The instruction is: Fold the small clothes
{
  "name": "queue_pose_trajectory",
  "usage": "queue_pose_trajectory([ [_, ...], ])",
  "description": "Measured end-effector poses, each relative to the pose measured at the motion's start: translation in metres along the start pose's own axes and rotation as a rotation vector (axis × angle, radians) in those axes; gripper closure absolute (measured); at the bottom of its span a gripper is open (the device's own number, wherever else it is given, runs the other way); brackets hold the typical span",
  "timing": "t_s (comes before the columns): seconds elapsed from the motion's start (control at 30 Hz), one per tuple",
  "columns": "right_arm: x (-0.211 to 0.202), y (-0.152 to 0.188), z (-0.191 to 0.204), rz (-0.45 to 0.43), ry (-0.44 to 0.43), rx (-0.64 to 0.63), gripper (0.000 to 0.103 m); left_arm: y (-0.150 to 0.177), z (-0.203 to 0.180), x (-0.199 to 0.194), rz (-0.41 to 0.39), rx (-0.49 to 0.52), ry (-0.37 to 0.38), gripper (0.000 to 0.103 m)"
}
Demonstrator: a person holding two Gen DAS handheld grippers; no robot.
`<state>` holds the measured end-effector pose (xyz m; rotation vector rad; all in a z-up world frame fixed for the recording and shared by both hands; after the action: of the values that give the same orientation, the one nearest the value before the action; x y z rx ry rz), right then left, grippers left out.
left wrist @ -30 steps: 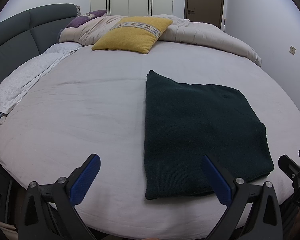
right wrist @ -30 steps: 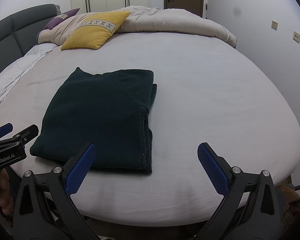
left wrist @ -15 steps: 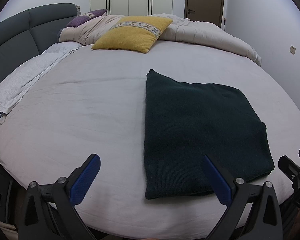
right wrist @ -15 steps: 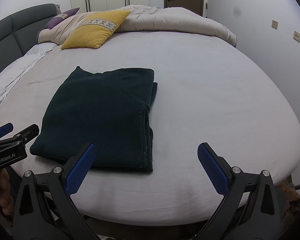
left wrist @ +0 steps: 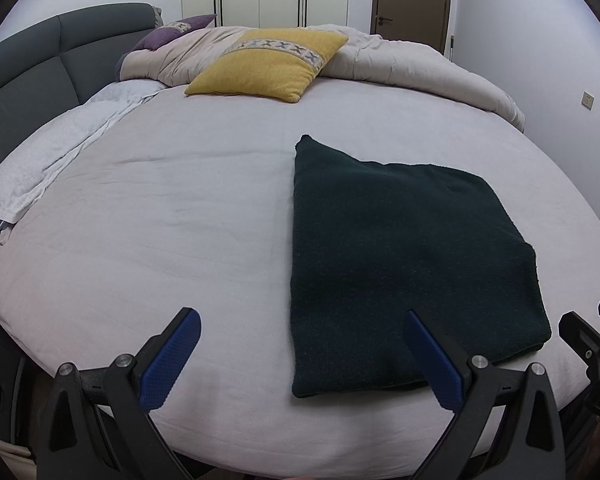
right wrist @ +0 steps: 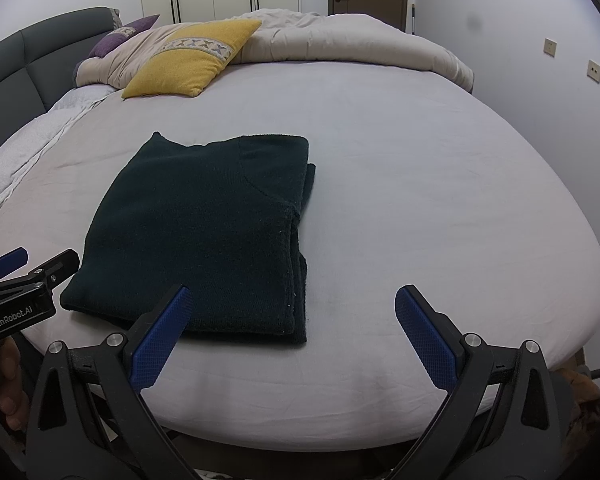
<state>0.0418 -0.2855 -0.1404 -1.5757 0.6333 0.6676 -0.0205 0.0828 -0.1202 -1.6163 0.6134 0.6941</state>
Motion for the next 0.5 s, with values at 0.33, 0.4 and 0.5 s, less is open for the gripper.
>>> queue_pose_trajectory([
  [0.33,0.0009,0.0021,0.0001,0.001,-0.002,-0.001,0.0,-0.003,0.0002,0.0021,0.001,0.002,0.001,0.0],
  [0.4,0.0012,0.0026,-0.0003,0.001,-0.003,-0.002,0.0,-0.0031,0.0003,0.0022,0.002,0.002,0.001,0.0],
  [0.5,0.0012,0.0023,-0.0009,0.001,-0.004,-0.003,0.0,-0.0031,0.0003,0.0021,0.001,0.001,0.0,0.0],
])
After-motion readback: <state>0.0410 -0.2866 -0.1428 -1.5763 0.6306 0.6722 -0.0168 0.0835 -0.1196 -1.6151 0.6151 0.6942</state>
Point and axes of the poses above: each gripper's, at about its wrist camera, not at the fingertips, and x roughly the way its jaws point, z to its left, y to its underside, the point moved 5 cm from there along x, roughly the way its jaws point, and after that the axes turned 7 degrees about -x, right-handed, at the moved point
